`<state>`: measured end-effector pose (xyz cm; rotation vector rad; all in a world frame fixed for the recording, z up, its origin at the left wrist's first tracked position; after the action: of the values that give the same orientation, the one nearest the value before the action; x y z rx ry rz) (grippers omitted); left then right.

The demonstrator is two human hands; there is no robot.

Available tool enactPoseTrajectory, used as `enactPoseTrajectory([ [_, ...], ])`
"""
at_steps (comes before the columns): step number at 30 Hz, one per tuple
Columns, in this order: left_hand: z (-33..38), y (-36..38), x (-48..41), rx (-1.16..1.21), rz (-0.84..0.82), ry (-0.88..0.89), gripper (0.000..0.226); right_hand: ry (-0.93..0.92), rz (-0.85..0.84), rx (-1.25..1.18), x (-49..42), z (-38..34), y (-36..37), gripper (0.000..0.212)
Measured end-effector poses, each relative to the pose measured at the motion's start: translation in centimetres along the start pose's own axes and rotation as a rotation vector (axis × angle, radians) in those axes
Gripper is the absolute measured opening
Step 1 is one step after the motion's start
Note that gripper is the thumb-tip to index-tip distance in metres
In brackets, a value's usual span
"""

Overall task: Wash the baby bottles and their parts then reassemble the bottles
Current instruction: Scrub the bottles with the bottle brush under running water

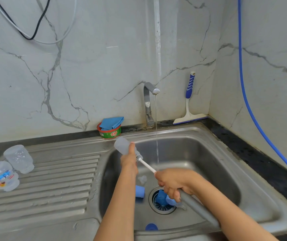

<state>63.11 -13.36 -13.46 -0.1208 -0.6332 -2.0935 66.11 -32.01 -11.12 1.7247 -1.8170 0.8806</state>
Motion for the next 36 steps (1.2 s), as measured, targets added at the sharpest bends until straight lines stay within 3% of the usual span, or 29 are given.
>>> enactPoseTrajectory([
  [2, 0.3, -0.2, 0.3, -0.032, 0.043, 0.045, 0.046, -0.033, 0.151, 0.214, -0.2, -0.7, -0.5, 0.033],
  [4, 1.1, -0.6, 0.8, -0.058, 0.089, 0.077, 0.044, -0.058, 0.178, 0.31, -0.3, -1.1, -0.5, 0.035],
  [9, 2.5, -1.3, 1.3, -0.082, 0.175, 0.184, 0.053, -0.062, 0.036, 0.084, 0.1, -0.5, -0.5, 0.027],
  [14, 2.4, -1.1, 1.0, 0.016, 0.157, 0.236, 0.049, -0.022, -0.137, -0.034, 0.7, -0.1, -0.1, 0.034],
  [20, 3.4, -4.1, 1.3, 0.208, 0.293, 0.343, 0.068, 0.068, -0.105, -0.14, 1.4, 1.8, -2.5, 0.038],
  [28, 2.4, 1.0, 0.1, -0.456, -0.01, 0.287, 0.055, 0.097, 0.077, -0.186, 0.7, 3.2, -5.2, 0.039],
  [32, 1.1, 1.0, -1.1, -0.435, -0.077, 0.215, 0.06, 0.089, 0.129, -0.2, 0.6, 3.1, -5.7, 0.039],
  [36, -0.7, 1.1, -1.4, -0.205, -0.108, 0.069, 0.081, 0.039, 0.184, -0.18, 0.5, 2.5, -5.8, 0.039],
])
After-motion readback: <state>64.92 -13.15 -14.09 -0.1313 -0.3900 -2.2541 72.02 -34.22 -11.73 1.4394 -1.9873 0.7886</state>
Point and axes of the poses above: each hand's wrist, its own x-axis away from the middle knuckle, its own y-axis out of the palm, z = x × y, the point moved 9 cm from there along -x, towards the middle knuckle, and after that the axes turned 15 degrees about -z, right-handed, at the moved point
